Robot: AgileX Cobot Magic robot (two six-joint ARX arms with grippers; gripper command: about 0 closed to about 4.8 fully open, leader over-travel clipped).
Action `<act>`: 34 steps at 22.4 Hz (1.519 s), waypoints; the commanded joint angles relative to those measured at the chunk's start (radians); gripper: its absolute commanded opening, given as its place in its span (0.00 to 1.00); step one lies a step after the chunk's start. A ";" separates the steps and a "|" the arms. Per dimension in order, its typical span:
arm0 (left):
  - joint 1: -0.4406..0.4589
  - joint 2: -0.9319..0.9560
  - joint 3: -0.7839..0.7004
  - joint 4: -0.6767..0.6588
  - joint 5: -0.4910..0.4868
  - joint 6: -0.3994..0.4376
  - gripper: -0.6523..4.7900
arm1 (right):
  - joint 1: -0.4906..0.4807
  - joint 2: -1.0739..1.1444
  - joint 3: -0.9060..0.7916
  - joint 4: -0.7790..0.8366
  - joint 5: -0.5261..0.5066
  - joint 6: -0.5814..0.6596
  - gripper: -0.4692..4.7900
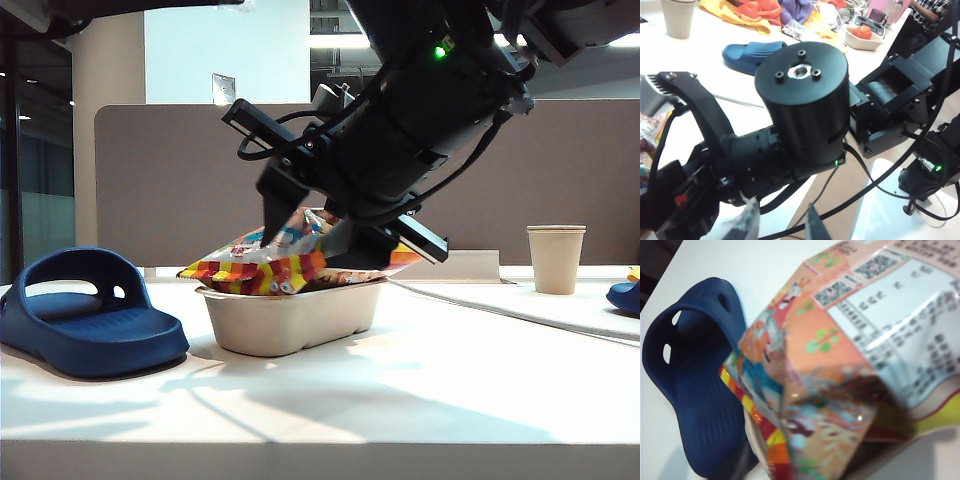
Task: Pick up a bag of chips and put them in the box.
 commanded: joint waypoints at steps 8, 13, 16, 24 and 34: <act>0.001 -0.002 0.004 0.009 -0.003 0.004 0.34 | 0.002 -0.004 0.005 0.007 -0.052 -0.002 0.62; 0.001 -0.002 0.004 0.009 -0.002 0.004 0.34 | 0.002 -0.005 0.010 -0.051 -0.042 -0.015 0.64; 0.001 -0.002 0.004 0.009 -0.002 0.004 0.34 | -0.001 -0.005 0.016 -0.097 -0.031 -0.052 0.69; 0.001 -0.002 0.004 0.006 -0.001 0.005 0.35 | 0.000 -0.016 0.158 -0.310 0.021 -0.202 0.69; 0.001 -0.002 0.004 0.003 -0.003 0.024 0.35 | 0.000 -0.210 0.168 -0.580 0.304 -0.293 0.69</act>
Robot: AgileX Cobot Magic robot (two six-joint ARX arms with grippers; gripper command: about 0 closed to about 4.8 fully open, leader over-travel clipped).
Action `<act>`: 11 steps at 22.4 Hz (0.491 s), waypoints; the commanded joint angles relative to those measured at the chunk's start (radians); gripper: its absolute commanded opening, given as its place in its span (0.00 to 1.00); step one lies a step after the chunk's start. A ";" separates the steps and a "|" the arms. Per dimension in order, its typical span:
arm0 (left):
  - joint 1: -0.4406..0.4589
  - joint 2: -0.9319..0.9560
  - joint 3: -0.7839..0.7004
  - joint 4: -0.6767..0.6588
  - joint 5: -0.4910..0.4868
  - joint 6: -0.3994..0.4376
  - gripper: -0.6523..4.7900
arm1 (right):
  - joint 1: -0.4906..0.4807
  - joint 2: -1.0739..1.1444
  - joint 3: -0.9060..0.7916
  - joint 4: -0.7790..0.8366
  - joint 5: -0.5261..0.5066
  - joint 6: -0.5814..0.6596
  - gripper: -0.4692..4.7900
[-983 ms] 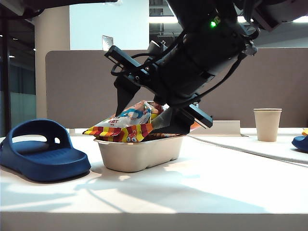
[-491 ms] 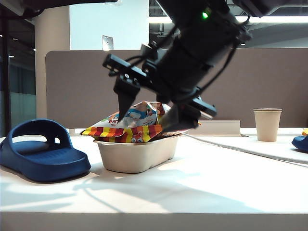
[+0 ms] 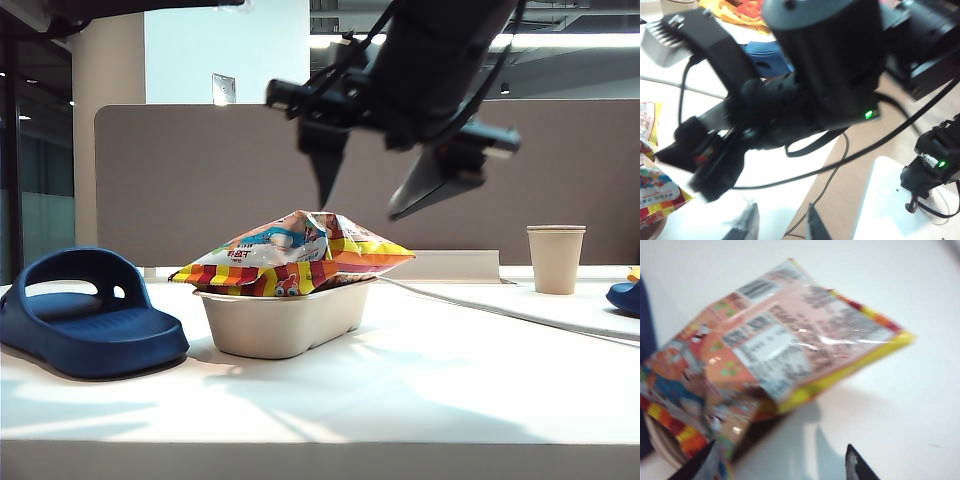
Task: Pick up a bag of chips and put them in the box.
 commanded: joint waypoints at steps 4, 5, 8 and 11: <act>0.001 -0.002 0.004 0.006 -0.035 0.010 0.35 | 0.002 -0.251 0.003 -0.094 0.039 -0.250 0.69; 0.001 -0.002 0.004 0.006 -0.045 0.010 0.34 | 0.002 -0.328 0.003 -0.104 0.027 -0.303 0.69; 0.001 -0.002 0.004 0.006 -0.045 0.010 0.34 | 0.002 -0.525 0.003 -0.144 -0.055 -0.426 0.69; 0.002 -0.014 0.004 0.007 -0.045 0.026 0.34 | 0.001 -0.739 0.003 -0.201 -0.117 -0.495 0.68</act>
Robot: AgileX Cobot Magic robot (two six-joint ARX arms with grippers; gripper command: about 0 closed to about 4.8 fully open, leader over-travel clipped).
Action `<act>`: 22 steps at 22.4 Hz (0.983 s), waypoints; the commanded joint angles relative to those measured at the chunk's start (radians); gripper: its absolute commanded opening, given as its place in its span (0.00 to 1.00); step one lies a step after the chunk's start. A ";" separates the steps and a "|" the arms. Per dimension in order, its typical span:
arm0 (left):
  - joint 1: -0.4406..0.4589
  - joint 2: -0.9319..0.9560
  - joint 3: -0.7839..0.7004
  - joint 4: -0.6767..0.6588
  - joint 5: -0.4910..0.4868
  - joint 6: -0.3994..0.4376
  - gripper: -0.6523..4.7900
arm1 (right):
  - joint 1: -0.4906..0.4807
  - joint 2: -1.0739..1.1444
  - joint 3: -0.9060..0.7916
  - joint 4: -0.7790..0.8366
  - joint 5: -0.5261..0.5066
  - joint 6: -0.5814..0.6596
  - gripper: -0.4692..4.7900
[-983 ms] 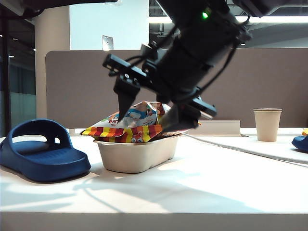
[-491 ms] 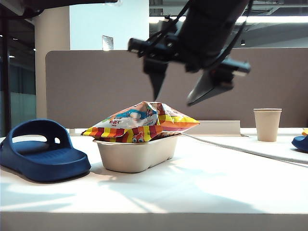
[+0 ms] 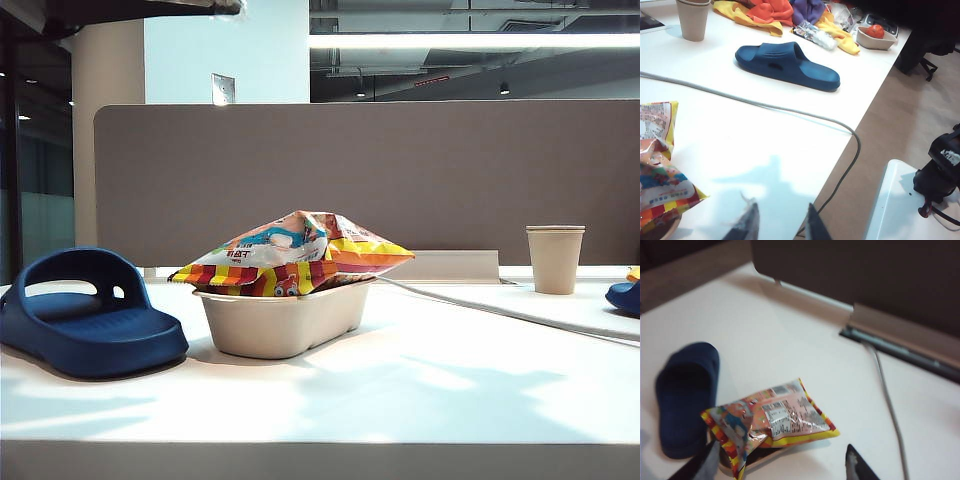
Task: Pick up a bag of chips and put them in the box.
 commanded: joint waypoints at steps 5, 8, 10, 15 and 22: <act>0.049 -0.096 0.004 0.012 0.001 0.023 0.34 | 0.001 -0.364 0.005 -0.185 -0.093 -0.077 0.67; 0.092 -0.175 0.004 -0.008 0.008 0.017 0.34 | 0.001 -0.432 0.002 -0.316 -0.120 -0.077 0.67; 0.096 -0.219 0.004 -0.048 0.009 0.018 0.34 | 0.001 -0.455 -0.010 -0.370 -0.174 -0.077 0.67; 0.096 -0.311 0.004 -0.163 0.009 -0.003 0.34 | 0.001 -0.515 -0.089 -0.367 -0.273 -0.068 0.67; 0.095 -0.398 0.003 -0.323 0.009 0.000 0.34 | 0.001 -0.597 -0.235 -0.301 -0.309 -0.062 0.61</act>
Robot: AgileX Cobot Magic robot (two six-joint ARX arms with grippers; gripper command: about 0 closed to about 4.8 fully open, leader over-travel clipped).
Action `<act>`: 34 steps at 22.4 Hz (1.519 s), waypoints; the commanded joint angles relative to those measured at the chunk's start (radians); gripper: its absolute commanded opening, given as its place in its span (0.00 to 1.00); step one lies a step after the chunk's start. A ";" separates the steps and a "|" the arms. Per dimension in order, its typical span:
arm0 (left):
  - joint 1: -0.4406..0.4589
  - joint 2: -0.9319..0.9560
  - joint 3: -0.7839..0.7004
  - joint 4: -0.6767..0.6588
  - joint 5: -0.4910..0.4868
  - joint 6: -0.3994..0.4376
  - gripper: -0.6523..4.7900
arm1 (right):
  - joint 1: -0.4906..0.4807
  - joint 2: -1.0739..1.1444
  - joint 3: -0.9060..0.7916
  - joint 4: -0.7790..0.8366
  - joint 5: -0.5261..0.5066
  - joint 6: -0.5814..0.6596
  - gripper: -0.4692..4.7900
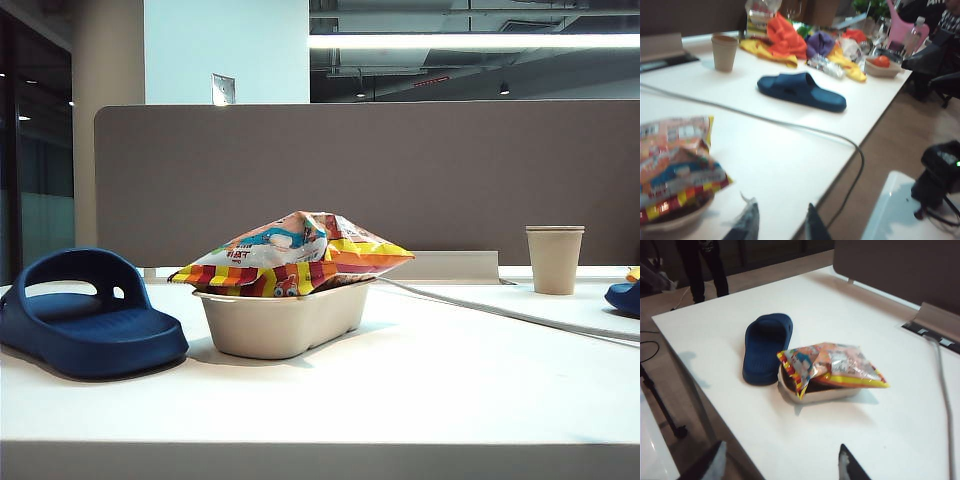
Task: Pick up a bag of chips and put them in the box.
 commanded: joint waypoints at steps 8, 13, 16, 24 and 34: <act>0.001 -0.031 -0.012 -0.127 -0.004 0.070 0.35 | 0.001 -0.040 -0.124 0.087 -0.051 0.003 0.58; 0.001 -0.031 -0.063 -0.117 -0.097 0.076 0.34 | 0.001 -0.040 -0.130 0.083 -0.052 0.002 0.57; 0.001 -0.031 -0.080 -0.114 -0.212 0.065 0.34 | 0.000 -0.035 -0.136 0.084 -0.043 0.003 0.57; 0.001 -0.031 -0.080 -0.065 -0.317 0.168 0.34 | 0.000 -0.036 -0.353 0.309 0.027 0.050 0.57; -0.003 -0.031 -0.236 0.336 -0.197 0.233 0.34 | 0.000 -0.036 -0.538 0.671 0.026 0.041 0.32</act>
